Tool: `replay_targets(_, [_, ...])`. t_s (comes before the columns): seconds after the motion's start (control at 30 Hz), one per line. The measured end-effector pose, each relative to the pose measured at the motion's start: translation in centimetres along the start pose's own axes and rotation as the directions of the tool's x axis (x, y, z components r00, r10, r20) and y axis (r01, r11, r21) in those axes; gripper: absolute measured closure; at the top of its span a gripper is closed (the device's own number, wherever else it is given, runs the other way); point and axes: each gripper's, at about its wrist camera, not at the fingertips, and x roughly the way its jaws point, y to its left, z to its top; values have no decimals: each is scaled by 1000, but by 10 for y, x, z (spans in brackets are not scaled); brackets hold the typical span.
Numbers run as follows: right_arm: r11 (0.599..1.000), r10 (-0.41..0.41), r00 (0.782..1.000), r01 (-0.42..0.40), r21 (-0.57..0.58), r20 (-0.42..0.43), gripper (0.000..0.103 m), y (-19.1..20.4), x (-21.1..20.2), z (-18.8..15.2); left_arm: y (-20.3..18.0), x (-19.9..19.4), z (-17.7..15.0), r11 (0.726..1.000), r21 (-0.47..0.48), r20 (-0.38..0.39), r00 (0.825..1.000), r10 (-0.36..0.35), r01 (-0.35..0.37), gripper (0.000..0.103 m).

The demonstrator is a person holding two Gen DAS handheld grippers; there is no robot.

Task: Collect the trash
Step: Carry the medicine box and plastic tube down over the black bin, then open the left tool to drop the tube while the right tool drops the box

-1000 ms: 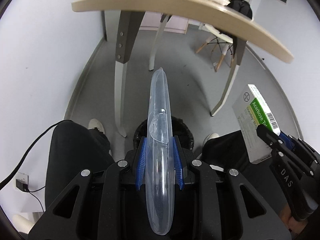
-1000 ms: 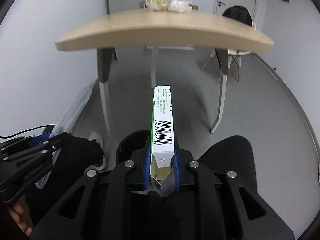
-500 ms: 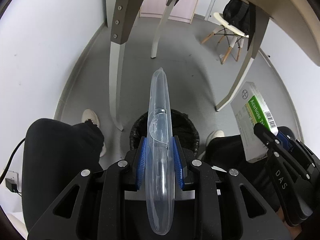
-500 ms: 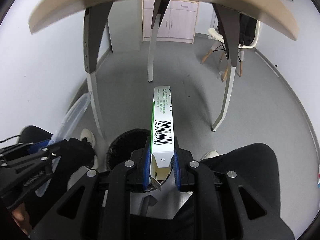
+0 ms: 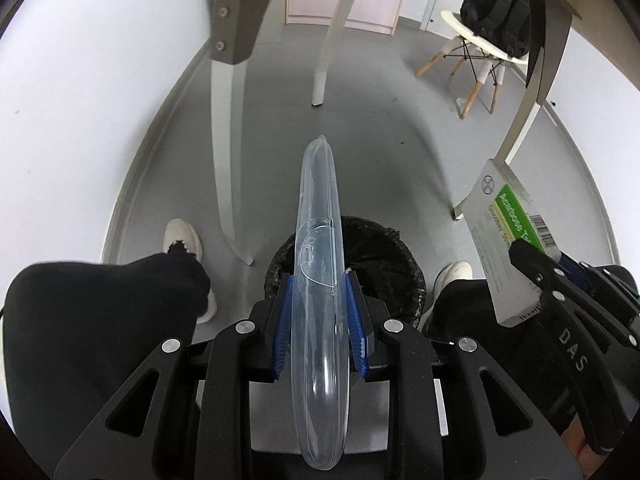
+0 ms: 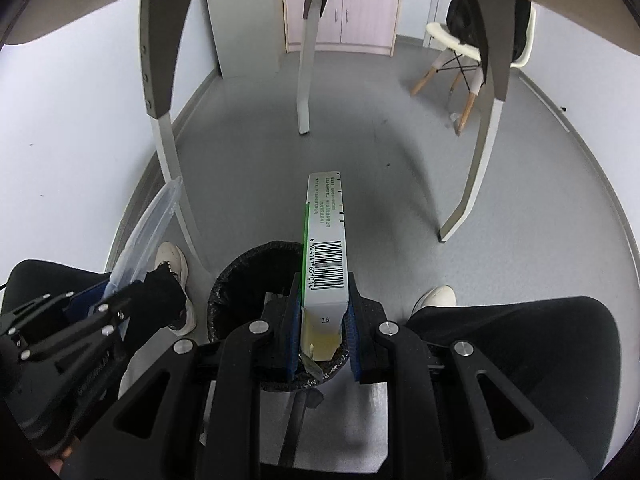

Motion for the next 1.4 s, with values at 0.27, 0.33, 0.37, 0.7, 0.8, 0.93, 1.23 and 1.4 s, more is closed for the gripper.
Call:
replay_targets(0.27, [1000,-15,999,15,13,-42,85,-5,33,11,-6,39,11,1000,-7,-67,998,-10,9,78])
replay_targets(0.33, [1000,-14,999,15,16,-51,85,-8,38,12,-9,47,11,1000,3,-77,997,-11,11,78])
replay_targets(0.37, [1000,-13,998,14,14,-54,85,-8,40,12,-11,49,10,1000,7,-81,997,-13,14,78])
replay_targets(0.7, [998,-47,997,50,35,-62,85,-29,44,8,-40,71,7,996,84,-120,993,-9,20,76])
replay_targets(0.8, [997,-48,996,53,59,-70,85,-38,45,7,-46,73,7,994,104,-115,993,-6,18,67])
replay_targets(0.93, [996,-47,996,52,66,-75,85,-40,45,7,-43,74,7,995,104,-101,995,9,2,45])
replay_targets(1.23, [998,-23,997,27,49,-76,85,-26,47,11,-16,61,8,994,95,-54,997,61,-56,16])
replay_targets(1.4, [1000,1,997,0,10,-80,85,-3,51,14,17,49,10,994,41,-18,994,107,-106,6])
